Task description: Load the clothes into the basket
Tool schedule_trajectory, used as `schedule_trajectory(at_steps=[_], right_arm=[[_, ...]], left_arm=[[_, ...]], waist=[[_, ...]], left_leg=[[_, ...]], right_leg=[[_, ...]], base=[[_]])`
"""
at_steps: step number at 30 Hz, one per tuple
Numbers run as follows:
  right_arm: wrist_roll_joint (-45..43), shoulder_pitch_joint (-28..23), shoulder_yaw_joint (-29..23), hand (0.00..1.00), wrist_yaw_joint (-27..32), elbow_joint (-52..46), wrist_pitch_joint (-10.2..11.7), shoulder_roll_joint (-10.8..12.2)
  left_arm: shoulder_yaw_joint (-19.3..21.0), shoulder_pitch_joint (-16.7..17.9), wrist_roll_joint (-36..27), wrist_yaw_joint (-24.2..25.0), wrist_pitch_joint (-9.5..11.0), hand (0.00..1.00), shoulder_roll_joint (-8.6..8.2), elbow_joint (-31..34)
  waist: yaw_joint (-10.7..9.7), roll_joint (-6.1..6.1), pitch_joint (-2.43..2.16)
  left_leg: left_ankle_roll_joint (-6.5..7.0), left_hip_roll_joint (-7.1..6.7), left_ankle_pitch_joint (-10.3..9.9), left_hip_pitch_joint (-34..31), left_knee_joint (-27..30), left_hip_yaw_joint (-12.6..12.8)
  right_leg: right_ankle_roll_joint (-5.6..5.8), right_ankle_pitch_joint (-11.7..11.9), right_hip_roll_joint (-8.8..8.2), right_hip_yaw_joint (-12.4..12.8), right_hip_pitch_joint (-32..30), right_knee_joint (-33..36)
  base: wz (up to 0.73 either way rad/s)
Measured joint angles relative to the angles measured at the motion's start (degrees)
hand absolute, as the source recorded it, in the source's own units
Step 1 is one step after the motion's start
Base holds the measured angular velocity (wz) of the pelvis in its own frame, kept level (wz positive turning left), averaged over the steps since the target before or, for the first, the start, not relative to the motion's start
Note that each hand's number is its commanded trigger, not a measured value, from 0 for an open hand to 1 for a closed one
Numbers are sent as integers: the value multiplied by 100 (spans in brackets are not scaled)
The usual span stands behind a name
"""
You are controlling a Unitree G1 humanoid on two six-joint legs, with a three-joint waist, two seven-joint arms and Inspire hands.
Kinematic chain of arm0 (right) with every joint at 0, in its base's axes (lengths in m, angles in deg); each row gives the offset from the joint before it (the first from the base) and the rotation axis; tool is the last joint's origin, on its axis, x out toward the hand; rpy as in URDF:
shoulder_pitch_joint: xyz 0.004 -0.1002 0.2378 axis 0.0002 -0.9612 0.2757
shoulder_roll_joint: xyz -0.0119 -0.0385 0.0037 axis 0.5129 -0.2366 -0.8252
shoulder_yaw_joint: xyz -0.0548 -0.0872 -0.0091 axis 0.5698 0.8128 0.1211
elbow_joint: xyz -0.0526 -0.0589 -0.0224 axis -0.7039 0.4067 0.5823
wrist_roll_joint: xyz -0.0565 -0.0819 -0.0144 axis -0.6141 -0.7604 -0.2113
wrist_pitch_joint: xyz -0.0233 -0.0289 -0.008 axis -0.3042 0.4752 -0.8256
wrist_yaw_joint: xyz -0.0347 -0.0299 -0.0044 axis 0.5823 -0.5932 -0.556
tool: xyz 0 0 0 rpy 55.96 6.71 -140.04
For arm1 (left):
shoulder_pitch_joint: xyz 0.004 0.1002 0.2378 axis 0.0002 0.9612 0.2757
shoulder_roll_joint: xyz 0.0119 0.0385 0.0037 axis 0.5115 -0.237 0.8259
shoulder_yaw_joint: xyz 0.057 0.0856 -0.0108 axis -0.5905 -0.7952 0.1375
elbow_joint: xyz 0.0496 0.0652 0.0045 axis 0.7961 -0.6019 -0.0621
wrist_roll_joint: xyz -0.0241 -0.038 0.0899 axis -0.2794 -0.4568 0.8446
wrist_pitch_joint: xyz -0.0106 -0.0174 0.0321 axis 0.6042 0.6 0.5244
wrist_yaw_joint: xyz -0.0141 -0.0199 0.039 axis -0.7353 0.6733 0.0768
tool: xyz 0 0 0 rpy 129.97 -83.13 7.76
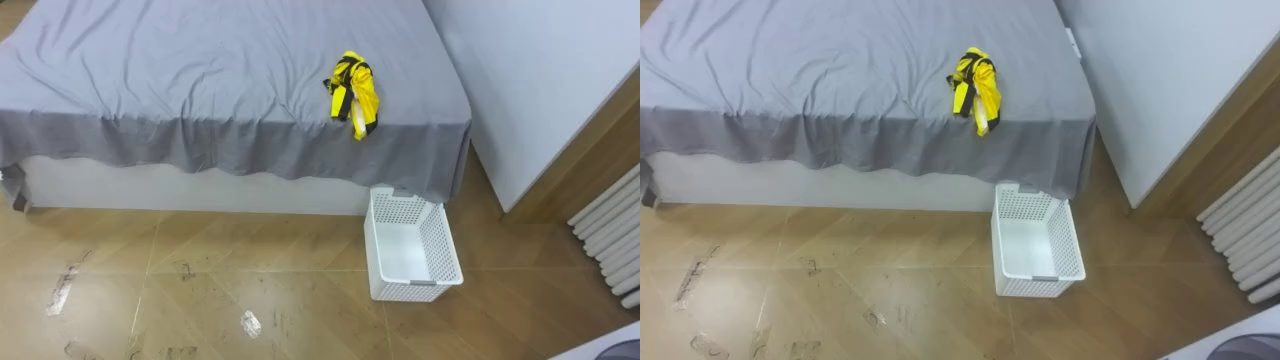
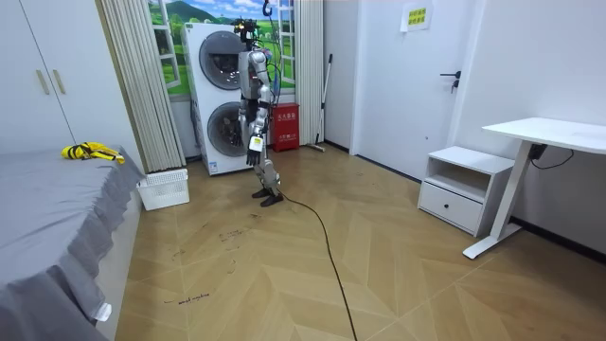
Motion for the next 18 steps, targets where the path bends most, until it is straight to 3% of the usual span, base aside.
schedule_trajectory(at_steps=[9,13,14,18], right_arm=[[-1,18,-23,0,82,-38,-8,0],[-11,10,-38,0,106,-24,-4,-7],[-3,11,-37,0,103,-14,-5,-6],[-7,22,-34,0,90,-3,-12,-9]], left_arm=[[-10,10,15,20,-2,0,13,15],[-1,10,-52,190,-5,0,20,-42],[1,-1,-233,253,-6,0,22,-90],[22,-18,-679,481,-9,0,53,-168]], waist=[[-13,0,-18],[-8,45,-72],[-10,42,-95],[6,47,-90]], left_leg=[[0,0,-1,-22,-4,-27],[0,0,-1,-21,7,-29],[0,2,-1,-18,15,-29],[-26,12,-33,-105,209,-20]], right_leg=[[0,0,-4,-74,-17,11],[0,0,-7,-143,-9,14],[0,0,-8,-145,-3,18],[-20,-14,-10,-152,-10,31]], base=[[1],[0],[0],[0]])
